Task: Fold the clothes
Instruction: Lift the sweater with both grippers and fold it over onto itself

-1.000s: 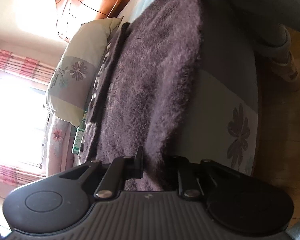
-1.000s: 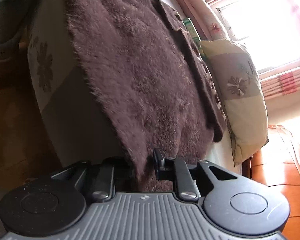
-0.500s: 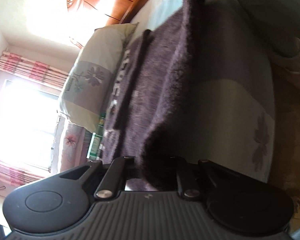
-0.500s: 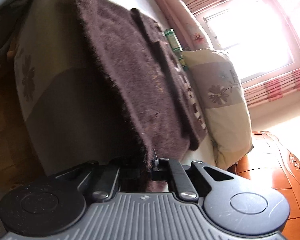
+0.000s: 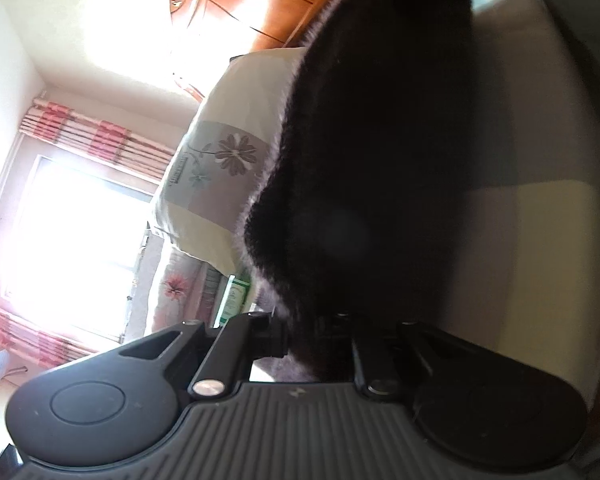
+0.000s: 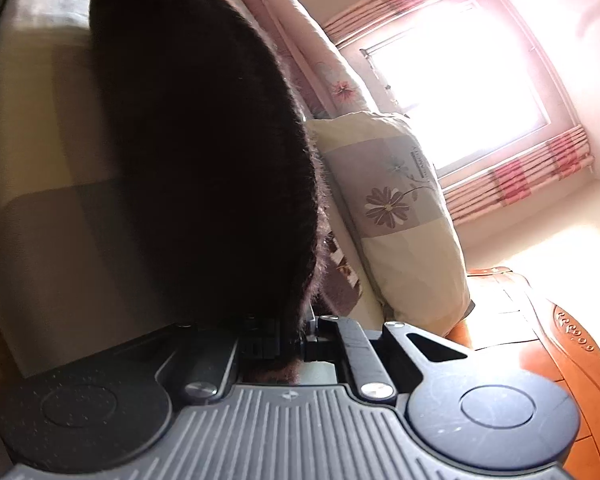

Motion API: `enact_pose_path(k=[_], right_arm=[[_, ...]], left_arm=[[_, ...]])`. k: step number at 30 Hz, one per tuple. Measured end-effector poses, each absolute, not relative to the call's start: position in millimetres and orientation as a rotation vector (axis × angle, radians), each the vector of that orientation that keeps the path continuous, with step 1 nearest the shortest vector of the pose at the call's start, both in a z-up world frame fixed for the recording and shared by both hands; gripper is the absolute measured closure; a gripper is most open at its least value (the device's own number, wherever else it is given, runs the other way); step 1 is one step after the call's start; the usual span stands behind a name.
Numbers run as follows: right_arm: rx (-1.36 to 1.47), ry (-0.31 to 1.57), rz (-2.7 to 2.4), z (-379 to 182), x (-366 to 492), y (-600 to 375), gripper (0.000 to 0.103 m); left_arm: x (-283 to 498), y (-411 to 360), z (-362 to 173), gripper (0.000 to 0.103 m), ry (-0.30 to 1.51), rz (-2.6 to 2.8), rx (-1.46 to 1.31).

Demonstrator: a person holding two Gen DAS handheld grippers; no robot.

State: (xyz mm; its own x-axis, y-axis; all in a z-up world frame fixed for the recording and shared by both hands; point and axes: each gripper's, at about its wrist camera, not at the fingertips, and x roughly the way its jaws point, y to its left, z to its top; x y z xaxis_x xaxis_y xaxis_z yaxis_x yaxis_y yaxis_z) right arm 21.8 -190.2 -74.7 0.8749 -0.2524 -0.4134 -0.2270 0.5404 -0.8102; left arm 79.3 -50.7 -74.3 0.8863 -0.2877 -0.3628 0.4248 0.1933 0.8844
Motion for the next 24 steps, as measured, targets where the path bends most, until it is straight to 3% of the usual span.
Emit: enact_pose_path(k=[24], right_arm=[[-1.016, 0.446, -0.09, -71, 169, -243, 0.094]], left_arm=[[216, -75, -68, 0.094, 0.086, -0.448, 1.222]])
